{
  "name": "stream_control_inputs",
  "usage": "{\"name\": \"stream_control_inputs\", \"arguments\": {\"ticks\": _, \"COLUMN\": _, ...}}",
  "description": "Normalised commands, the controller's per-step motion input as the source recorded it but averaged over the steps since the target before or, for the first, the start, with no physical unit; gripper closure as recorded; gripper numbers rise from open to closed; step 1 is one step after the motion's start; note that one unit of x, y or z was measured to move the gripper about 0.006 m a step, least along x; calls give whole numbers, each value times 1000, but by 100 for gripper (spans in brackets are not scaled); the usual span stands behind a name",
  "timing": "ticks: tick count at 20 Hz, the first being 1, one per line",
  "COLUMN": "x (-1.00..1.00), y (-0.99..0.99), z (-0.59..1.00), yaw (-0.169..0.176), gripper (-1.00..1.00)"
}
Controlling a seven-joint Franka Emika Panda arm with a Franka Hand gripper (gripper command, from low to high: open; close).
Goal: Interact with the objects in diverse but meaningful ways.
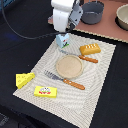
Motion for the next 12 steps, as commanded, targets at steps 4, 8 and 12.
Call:
{"name": "stream_control_inputs", "arguments": {"ticks": 4, "x": -119, "y": 356, "z": -208, "yaw": -78, "gripper": -100}}
{"name": "stream_control_inputs", "arguments": {"ticks": 8, "x": -113, "y": 327, "z": -201, "yaw": -78, "gripper": -100}}
{"name": "stream_control_inputs", "arguments": {"ticks": 12, "x": -89, "y": 296, "z": -204, "yaw": -75, "gripper": -100}}
